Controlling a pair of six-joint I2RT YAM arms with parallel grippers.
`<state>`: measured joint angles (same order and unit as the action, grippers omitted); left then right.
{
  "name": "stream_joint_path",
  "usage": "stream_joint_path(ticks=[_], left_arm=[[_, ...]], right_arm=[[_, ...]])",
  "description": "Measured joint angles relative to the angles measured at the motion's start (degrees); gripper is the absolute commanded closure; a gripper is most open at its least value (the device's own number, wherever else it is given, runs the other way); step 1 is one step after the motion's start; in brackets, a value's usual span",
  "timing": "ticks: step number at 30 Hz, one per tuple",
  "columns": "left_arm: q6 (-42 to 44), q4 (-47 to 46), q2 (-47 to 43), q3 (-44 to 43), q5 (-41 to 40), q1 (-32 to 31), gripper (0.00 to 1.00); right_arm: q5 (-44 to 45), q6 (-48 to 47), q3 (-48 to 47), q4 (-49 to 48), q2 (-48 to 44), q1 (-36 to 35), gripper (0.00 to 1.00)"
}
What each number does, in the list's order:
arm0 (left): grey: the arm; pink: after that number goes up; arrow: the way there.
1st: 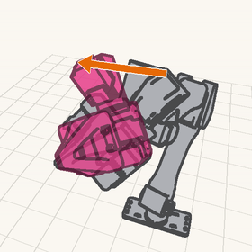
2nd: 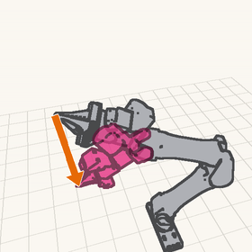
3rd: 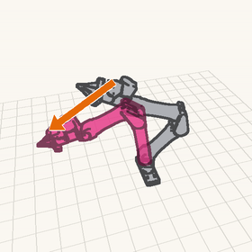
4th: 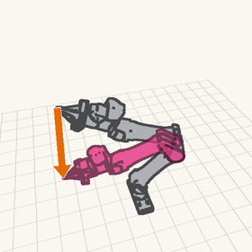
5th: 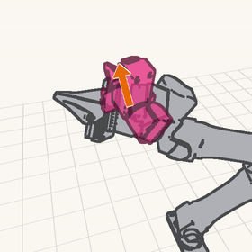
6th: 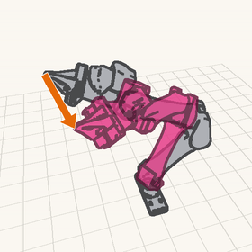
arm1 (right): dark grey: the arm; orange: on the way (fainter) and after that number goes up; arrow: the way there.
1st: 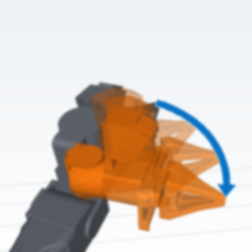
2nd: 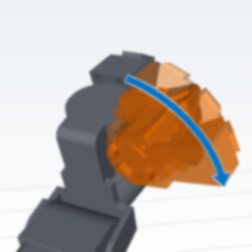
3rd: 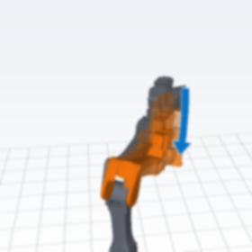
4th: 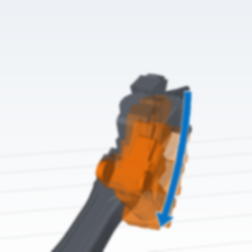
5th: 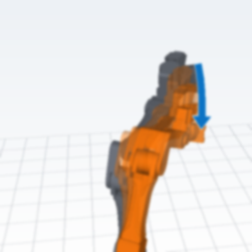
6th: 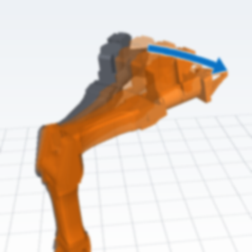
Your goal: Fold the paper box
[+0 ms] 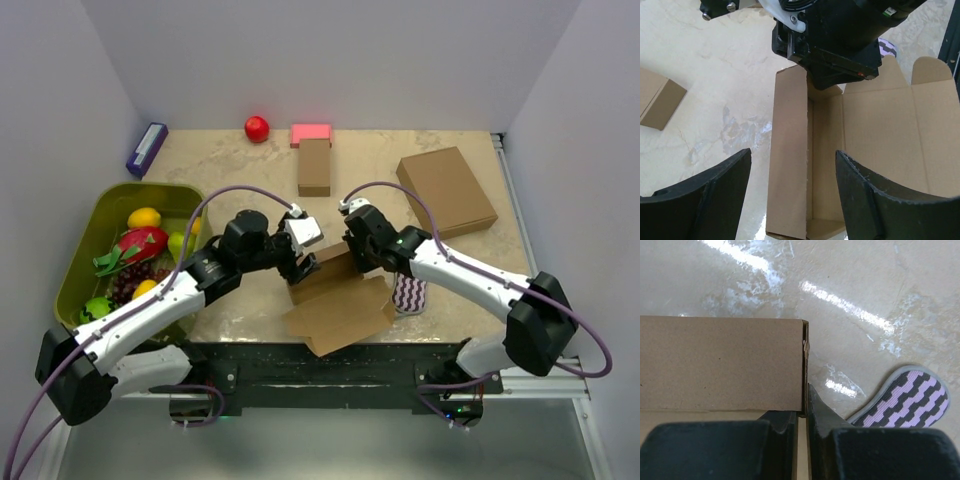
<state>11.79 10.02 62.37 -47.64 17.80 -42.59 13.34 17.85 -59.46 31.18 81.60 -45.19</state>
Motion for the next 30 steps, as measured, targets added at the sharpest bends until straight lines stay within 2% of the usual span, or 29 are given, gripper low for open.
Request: stream_joint_path(ticks=[11, 19, 22, 24, 25, 26, 27, 30], left_arm=[[0.42, 1.97, 3.61, 0.31, -9.03, -3.56, 0.24], [0.33, 2.97, 7.23, 0.31, -10.19, -3.58, 0.36], [0.24, 3.65, 8.24, 0.31, -10.21, -3.58, 0.48], [0.09, 3.93, 8.28, 0.31, -10.4, -3.63, 0.59], [-0.07, 3.93, 8.31, 0.31, -10.43, -3.65, 0.64], [-0.09, 3.91, 8.37, 0.31, -10.47, -3.69, 0.73], [-0.15, 3.89, 8.5, 0.31, -10.6, -3.87, 0.78], [-0.46, 3.61, 9.51, 0.28, -11.37, -4.83, 0.94]], right_arm=[[-6.62, -2.6, -2.69, 3.98, 2.78, 1.36, 1.0], [-8.46, -2.97, -2.69, 4.0, 2.75, 2.62, 1.0], [-8.52, -3.1, -2.69, 3.98, 2.75, 2.82, 1.0], [-8.57, -3.15, -2.69, 3.98, 2.75, 2.89, 0.98], [-8.57, -3.17, -2.69, 3.98, 2.75, 2.89, 0.94], [-8.59, -3.17, -2.69, 3.98, 2.75, 2.89, 0.89], [-8.52, -3.17, -2.75, 4.13, 2.75, 2.89, 0.74], [-8.72, -2.86, -2.99, 5.16, 2.75, 3.3, 0.63]])
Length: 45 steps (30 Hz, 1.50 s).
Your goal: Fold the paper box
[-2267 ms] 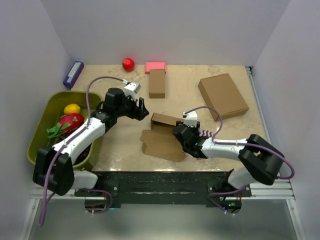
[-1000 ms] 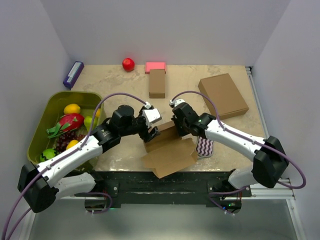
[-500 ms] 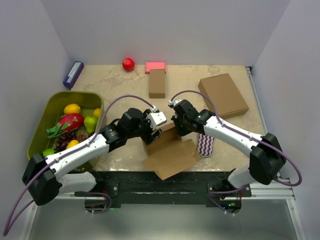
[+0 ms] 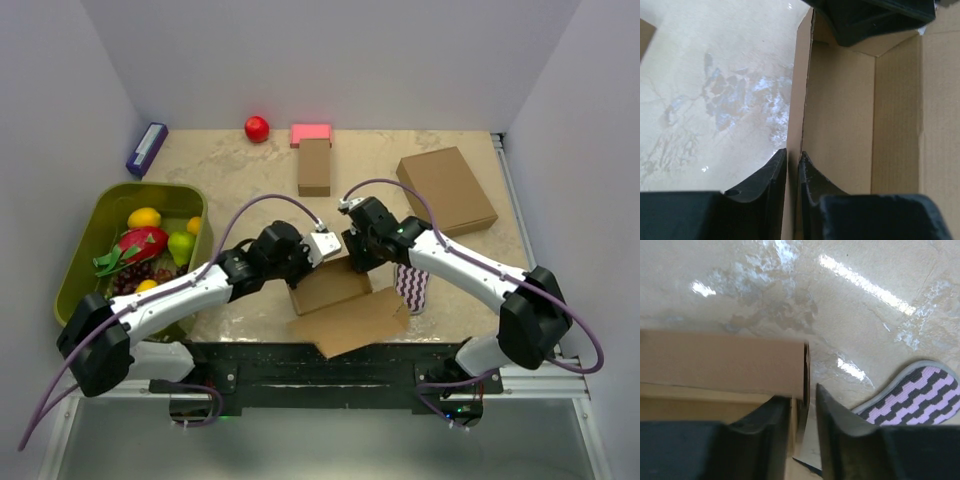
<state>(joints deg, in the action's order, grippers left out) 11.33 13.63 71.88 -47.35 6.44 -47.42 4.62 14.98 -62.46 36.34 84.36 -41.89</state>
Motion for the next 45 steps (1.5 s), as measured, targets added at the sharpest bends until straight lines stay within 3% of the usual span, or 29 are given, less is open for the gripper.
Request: stream_joint_path(ticks=[2, 8, 15, 24, 33, 37, 38, 41, 42, 45], left_arm=[[-0.31, 0.17, 1.62, 0.0, -0.48, -1.16, 1.0], [-1.95, 0.98, 5.03, 0.0, -2.93, -2.64, 1.0], [-5.31, 2.27, 8.55, -0.74, -13.29, -2.51, 1.0], [-11.19, 4.11, 10.49, -2.6, -26.53, 0.15, 1.0], [-12.28, 4.52, 10.49, -2.69, -29.27, 0.13, 0.99], [-12.28, 4.55, 10.49, -2.69, -29.2, 0.13, 0.93], [-12.31, 4.55, 10.49, -2.69, -29.2, 0.13, 0.91], [-12.33, 4.59, 10.25, -2.69, -29.0, 0.13, 0.64], [-12.39, 4.68, 10.03, -2.69, -28.72, 0.13, 0.48], [-12.35, 4.63, 8.66, -2.69, -26.97, 0.13, 0.32]], right_arm=[[-0.72, 0.33, -0.7, 0.0, 0.0, 0.57, 0.6], [-1.64, 1.46, -1.2, -0.42, -1.66, 4.83, 0.33], [0.81, 4.57, -2.21, 0.61, -10.93, 11.52, 0.17], [-3.3, 15.34, 0.24, -2.45, -23.39, 12.66, 0.16], [-12.22, 29.77, 13.09, -9.86, -28.13, 11.04, 0.17], [-13.25, 33.07, 14.4, -13.99, -25.94, 7.58, 0.31], [-13.2, 33.44, 14.53, -14.91, -25.03, 6.75, 0.45], [-12.76, 33.77, 14.56, -15.85, -22.69, 5.03, 0.62], [-12.13, 33.55, 14.56, -15.8, -22.12, 4.74, 0.73], [-9.84, 31.63, 13.99, -14.32, -21.4, 4.66, 0.95]])
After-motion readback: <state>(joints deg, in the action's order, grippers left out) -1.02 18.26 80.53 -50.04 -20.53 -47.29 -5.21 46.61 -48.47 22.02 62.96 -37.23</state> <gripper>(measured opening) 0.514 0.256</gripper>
